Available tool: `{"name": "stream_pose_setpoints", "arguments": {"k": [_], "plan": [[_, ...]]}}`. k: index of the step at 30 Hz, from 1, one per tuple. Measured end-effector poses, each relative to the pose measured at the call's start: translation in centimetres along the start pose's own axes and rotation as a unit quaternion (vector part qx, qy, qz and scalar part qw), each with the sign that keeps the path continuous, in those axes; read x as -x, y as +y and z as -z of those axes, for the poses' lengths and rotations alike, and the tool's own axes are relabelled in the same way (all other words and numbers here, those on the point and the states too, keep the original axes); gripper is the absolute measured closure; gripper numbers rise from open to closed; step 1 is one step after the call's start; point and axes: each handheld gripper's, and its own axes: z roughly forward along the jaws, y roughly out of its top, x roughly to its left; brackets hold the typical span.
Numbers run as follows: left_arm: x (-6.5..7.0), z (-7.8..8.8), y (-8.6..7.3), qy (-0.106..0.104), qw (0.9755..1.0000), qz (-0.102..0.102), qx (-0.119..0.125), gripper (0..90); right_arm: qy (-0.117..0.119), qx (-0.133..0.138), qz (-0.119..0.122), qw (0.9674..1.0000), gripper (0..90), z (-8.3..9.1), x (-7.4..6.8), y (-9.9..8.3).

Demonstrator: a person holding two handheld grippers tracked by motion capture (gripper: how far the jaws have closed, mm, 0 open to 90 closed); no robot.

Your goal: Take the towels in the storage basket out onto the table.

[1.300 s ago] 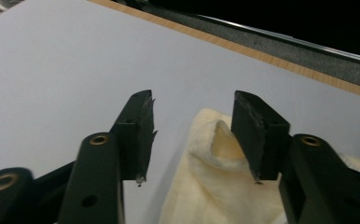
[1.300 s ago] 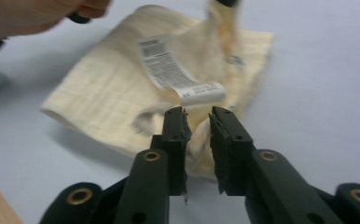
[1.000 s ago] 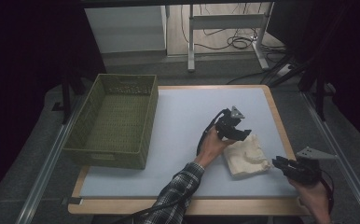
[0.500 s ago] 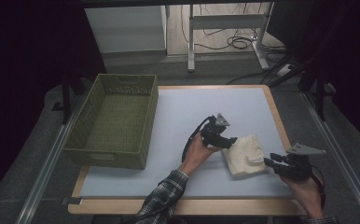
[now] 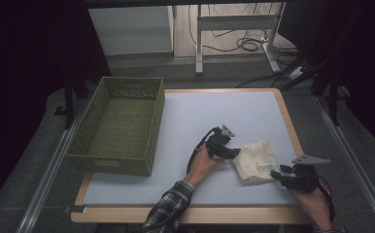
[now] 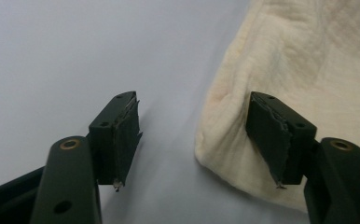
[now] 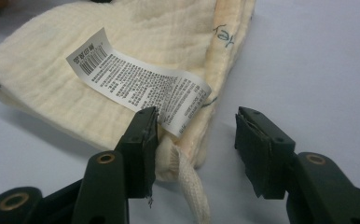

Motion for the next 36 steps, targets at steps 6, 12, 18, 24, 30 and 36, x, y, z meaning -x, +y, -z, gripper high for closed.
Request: {"name": "stream_pose_setpoints", "arguments": {"k": [6, 12, 18, 24, 30, 36], "plan": [[0.1, 0.1, -0.2, -0.036, 0.9990, 0.027, -0.002, 60.3, 0.025, -0.021, -0.022, 0.9992, 71.3, 0.0, -0.3, 0.4], [-0.2, 0.1, -0.4, -0.083, 0.9949, 0.057, -0.005, 78.5, 0.060, -0.016, -0.044, 0.9971, 81.6, -0.1, 0.2, 0.2], [0.0, 0.8, -0.1, -0.063, 0.9973, 0.036, 0.015, 82.3, 0.072, -0.008, -0.041, 0.9966, 82.7, 0.2, -0.1, 0.3], [-0.3, 2.3, 0.6, -0.042, 0.9985, 0.018, 0.030, 81.7, 0.082, 0.006, -0.029, 0.9962, 82.4, 0.6, -1.0, 1.2], [-0.6, 3.8, 1.2, -0.023, 0.9992, 0.005, 0.031, 81.7, 0.090, 0.016, -0.013, 0.9957, 82.3, 0.6, -2.0, 2.5], [-1.1, 4.9, 1.2, -0.007, 0.9995, -0.001, 0.031, 81.7, 0.096, 0.024, 0.002, 0.9951, 82.1, 0.4, -2.9, 3.5]]}}
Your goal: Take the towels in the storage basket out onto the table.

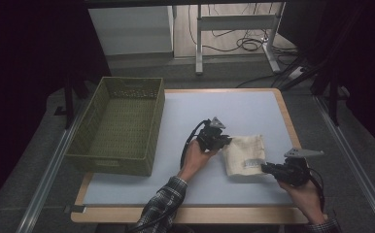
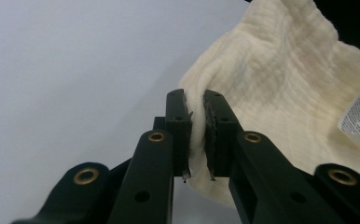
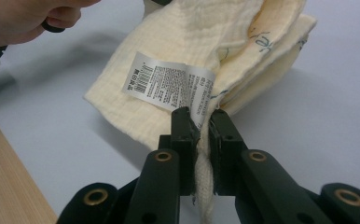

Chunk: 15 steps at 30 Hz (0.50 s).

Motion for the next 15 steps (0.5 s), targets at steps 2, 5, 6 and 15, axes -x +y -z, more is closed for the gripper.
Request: {"name": "stream_pose_setpoints", "arguments": {"k": [2, 5, 6, 15], "plan": [[-0.1, 0.4, 0.0, 0.006, 1.0000, -0.001, -0.001, 81.7, 0.002, 0.001, 0.002, 1.0000, 82.1, -0.2, -0.3, 0.3], [-0.4, 1.3, 0.1, 0.017, 0.9998, -0.005, -0.002, 81.5, 0.008, 0.003, 0.010, 0.9999, 82.1, -0.6, -0.9, 0.8], [-0.4, 1.3, 0.1, 0.017, 0.9998, -0.005, -0.002, 81.5, 0.008, 0.003, 0.010, 0.9999, 82.1, -0.6, -0.9, 0.8], [-1.1, 3.3, 0.2, 0.039, 0.9992, -0.005, -0.001, 80.8, 0.018, 0.009, 0.029, 0.9994, 81.9, -1.5, -2.2, 2.4]]}}
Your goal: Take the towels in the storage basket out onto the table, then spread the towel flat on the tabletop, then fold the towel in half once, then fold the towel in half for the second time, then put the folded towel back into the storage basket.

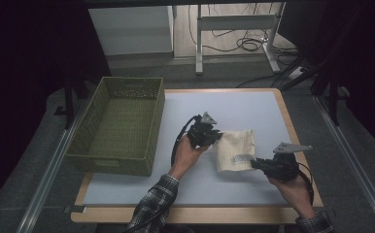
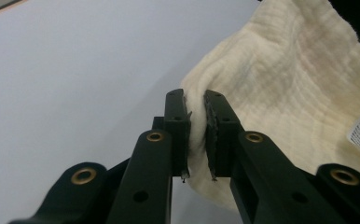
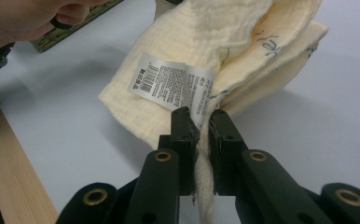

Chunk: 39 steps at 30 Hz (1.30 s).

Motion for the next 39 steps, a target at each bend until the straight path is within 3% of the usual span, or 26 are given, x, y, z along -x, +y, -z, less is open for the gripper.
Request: {"name": "stream_pose_setpoints", "arguments": {"k": [7, 15, 28, 39], "plan": [[-0.5, 0.9, 0.0, 0.007, 1.0000, 0.002, -0.001, 80.7, 0.007, 0.004, 0.003, 1.0000, 81.9, -0.6, -0.4, 0.7], [-1.2, 2.3, 0.3, 0.030, 0.9995, 0.000, -0.005, 80.7, 0.010, 0.008, 0.012, 0.9999, 81.9, -1.4, -1.0, 1.9], [-3.0, 5.8, 1.3, 0.075, 0.9971, -0.006, -0.010, 80.6, 0.024, 0.018, 0.024, 0.9993, 81.8, -3.4, -2.2, 5.1], [-4.3, 8.0, 1.5, 0.096, 0.9953, -0.002, -0.010, 80.4, 0.038, 0.016, 0.021, 0.9989, 81.8, -4.9, -2.8, 7.0]]}}
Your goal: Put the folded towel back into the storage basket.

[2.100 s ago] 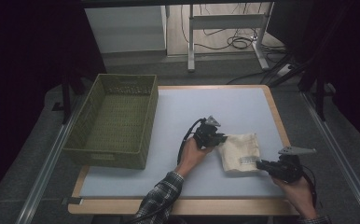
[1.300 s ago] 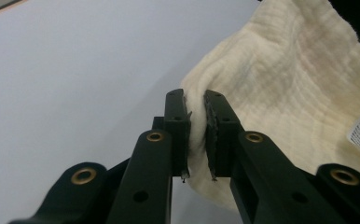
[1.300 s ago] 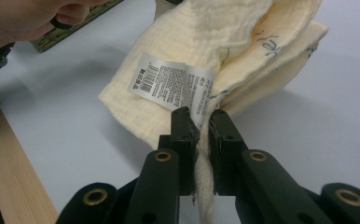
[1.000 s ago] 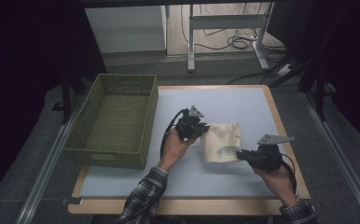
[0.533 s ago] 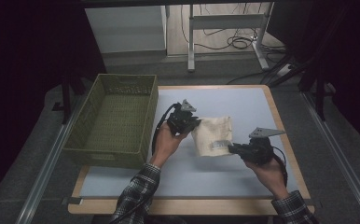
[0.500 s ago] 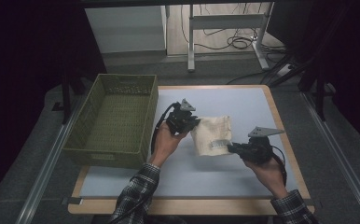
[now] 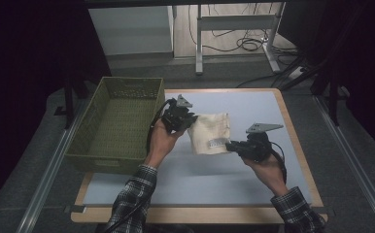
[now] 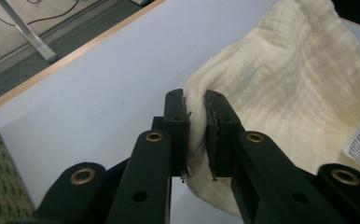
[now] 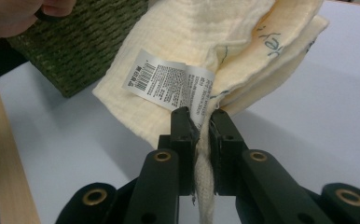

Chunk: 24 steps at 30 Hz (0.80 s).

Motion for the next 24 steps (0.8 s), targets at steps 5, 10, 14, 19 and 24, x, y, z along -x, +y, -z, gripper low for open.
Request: {"name": "stream_pose_setpoints", "arguments": {"k": [5, 10, 14, 19, 24], "plan": [[-0.8, 0.8, -0.1, 0.008, 1.0000, 0.004, 0.002, 80.3, 0.006, 0.001, -0.001, 1.0000, 81.7, -0.7, -0.2, 0.8], [-1.6, 1.4, -0.1, 0.016, 0.9999, 0.005, 0.002, 80.2, 0.009, 0.002, 0.004, 1.0000, 81.7, -1.3, -0.6, 1.5], [-2.3, 2.0, -0.1, 0.023, 0.9997, 0.007, 0.005, 80.0, 0.011, 0.001, 0.005, 0.9999, 81.7, -1.9, -0.8, 2.2], [-3.4, 2.8, -0.1, 0.034, 0.9994, 0.005, 0.005, 80.0, 0.017, -0.001, 0.007, 0.9998, 81.6, -2.8, -1.4, 3.3], [-4.3, 3.2, -0.1, 0.039, 0.9992, 0.005, 0.003, 80.0, 0.017, 0.000, 0.012, 0.9998, 81.6, -3.4, -1.8, 4.2]]}}
